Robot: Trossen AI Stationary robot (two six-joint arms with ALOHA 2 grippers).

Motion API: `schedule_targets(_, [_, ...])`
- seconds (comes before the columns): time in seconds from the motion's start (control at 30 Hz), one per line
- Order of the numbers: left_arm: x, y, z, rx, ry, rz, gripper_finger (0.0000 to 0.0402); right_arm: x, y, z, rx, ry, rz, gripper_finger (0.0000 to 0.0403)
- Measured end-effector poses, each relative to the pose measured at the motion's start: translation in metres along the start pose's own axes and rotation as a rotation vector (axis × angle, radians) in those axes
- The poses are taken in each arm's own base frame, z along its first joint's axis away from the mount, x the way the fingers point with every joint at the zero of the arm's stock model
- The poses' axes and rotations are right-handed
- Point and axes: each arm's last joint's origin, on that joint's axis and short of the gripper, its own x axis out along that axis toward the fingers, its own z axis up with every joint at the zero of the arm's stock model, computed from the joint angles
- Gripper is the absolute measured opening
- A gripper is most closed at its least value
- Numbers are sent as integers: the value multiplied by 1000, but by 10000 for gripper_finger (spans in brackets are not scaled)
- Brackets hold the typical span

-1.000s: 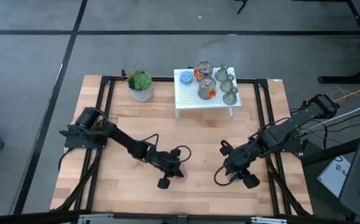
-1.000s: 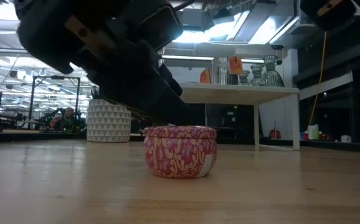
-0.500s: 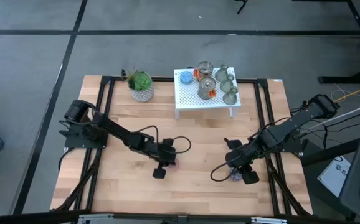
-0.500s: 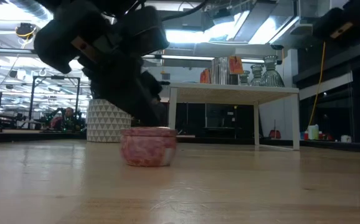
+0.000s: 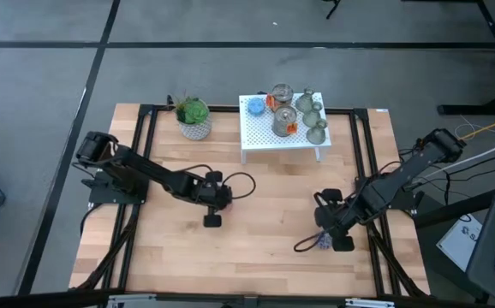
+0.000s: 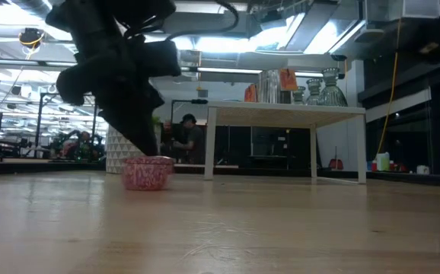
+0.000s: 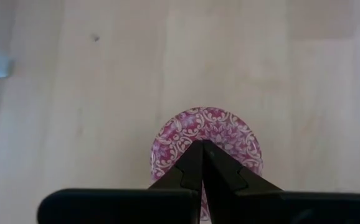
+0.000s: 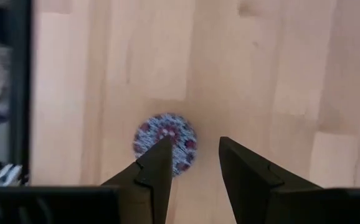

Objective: Pick & Place candle stick holders
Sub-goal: Adjust the scented candles on the table

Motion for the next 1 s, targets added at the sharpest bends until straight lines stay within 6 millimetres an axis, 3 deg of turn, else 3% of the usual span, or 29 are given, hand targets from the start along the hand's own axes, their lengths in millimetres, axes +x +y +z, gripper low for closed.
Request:
schedule_targets(0.23, [-23, 6, 1, -4, -41, 26, 13, 30, 2, -33, 189, 163, 2, 135])
schedule_targets(0.43, [-28, 6, 3, -17, -76, 20, 62, 39, 11, -56, 315, 272, 25, 135])
schedule_targets(0.6, [-29, 5, 10, -29, -140, 5, 107, 57, 20, -69, 301, 234, 31, 135])
schedule_targets(0.77, [-31, 2, 18, 2, -209, -49, 135, 73, 28, -71, 287, 183, 70, 135])
schedule_targets(1.0, [-33, 0, 23, 4, -263, -85, 140, 86, 31, -62, 212, 58, 11, 135])
